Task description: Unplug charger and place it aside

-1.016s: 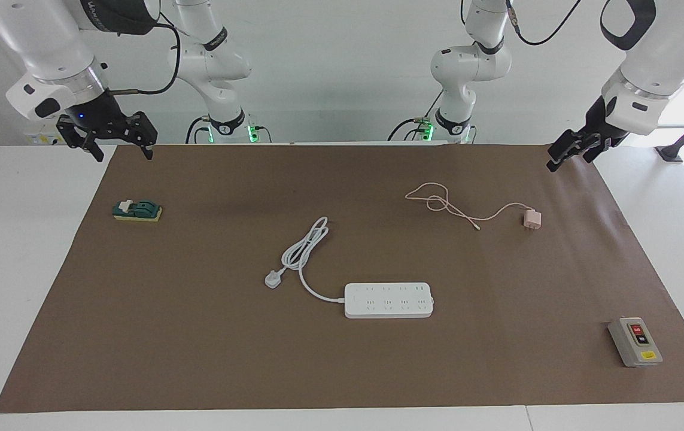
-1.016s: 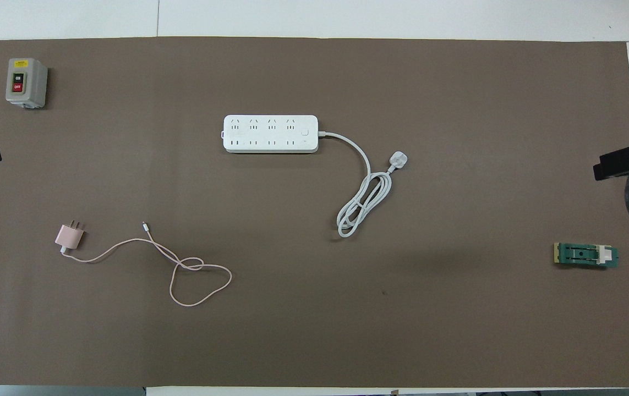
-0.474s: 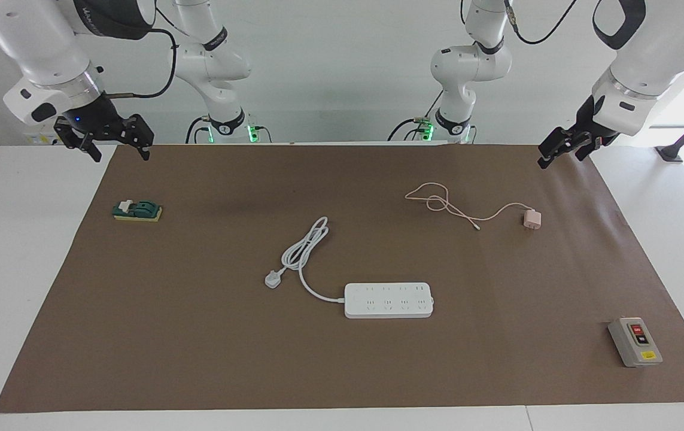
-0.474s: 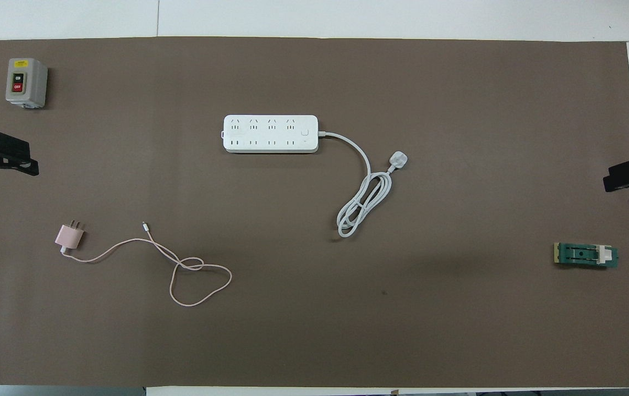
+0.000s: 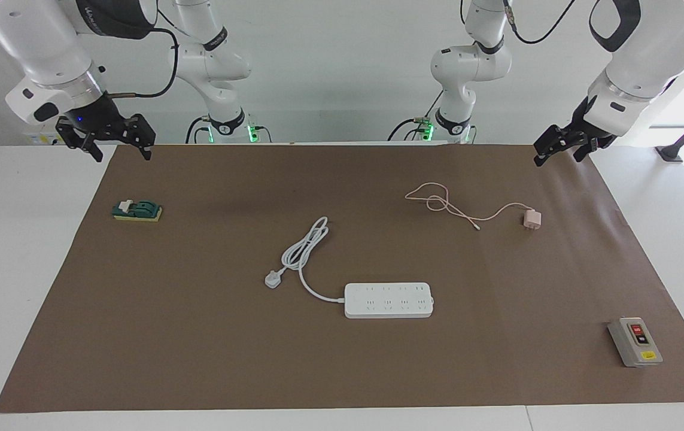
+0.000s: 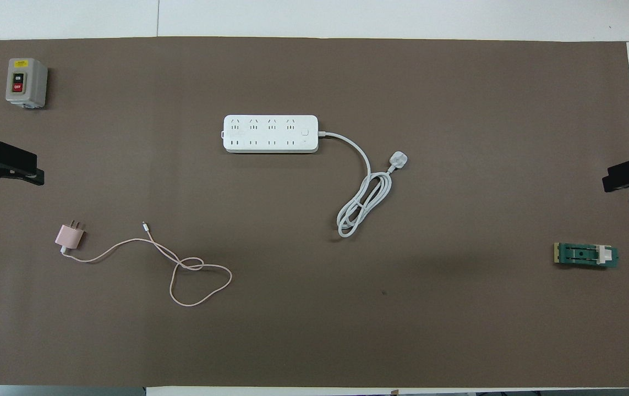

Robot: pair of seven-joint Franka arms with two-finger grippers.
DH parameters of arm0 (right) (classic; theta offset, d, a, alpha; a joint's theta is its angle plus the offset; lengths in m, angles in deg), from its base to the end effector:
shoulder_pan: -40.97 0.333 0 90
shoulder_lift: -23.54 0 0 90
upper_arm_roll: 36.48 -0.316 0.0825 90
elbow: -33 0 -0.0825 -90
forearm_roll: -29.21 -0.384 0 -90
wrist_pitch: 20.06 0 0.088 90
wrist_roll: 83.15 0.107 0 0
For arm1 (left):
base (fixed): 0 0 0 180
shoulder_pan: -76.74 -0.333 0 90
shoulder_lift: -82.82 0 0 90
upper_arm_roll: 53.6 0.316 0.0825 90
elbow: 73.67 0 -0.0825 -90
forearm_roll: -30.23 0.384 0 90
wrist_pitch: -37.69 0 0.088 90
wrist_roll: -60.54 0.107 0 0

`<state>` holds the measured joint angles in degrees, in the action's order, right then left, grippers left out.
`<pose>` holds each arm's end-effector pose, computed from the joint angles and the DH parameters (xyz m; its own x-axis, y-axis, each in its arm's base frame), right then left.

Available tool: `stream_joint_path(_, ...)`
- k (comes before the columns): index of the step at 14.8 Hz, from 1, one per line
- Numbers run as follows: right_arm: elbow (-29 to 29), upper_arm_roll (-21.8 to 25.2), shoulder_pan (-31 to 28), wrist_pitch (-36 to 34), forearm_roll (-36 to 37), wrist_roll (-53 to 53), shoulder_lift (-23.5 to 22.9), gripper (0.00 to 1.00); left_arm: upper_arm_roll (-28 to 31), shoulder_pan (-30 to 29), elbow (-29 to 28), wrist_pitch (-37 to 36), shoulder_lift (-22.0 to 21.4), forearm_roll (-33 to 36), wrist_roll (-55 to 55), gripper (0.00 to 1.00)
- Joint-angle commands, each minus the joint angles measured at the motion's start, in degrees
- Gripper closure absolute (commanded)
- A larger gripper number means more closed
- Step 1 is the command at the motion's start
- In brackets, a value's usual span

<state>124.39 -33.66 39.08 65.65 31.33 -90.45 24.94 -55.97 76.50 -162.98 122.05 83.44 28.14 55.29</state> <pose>0.5363 -0.0487 0.6203 0.9960 0.0427 -0.0786 0.0449 -0.9987 0.0260 0.5465 -0.0244 0.6161 0.9937 0.0509 -0.1000 0.0540 -0.9982 0.0279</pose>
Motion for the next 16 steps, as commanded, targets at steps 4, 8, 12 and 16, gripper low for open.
stream_joint_path(4, 1.2, -0.4, -1.0, -0.3, 0.6, 0.0, 1.2, 0.0, -0.1, 1.5, -2.1, 3.8, 0.2, 2.0, 0.8, 0.0)
stream_joint_path(8, 1.1, -0.5, -0.6, -0.3, 0.6, 0.0, 1.2, 0.0, -0.1, 1.5, -1.0, 4.1, 0.9, 2.1, 0.5, 0.0)
stream_joint_path(12, 1.1, -0.5, -0.6, -0.3, 0.6, 0.0, 1.2, 0.0, -0.1, 2.4, -0.1, 4.0, 1.7, 2.2, 0.2, 0.0)
stream_joint_path(16, 1.1, -0.5, -0.5, -0.4, 0.6, 0.0, 1.2, 0.0, -0.1, 2.4, -0.2, 3.7, 1.6, 2.0, 0.2, 0.0)
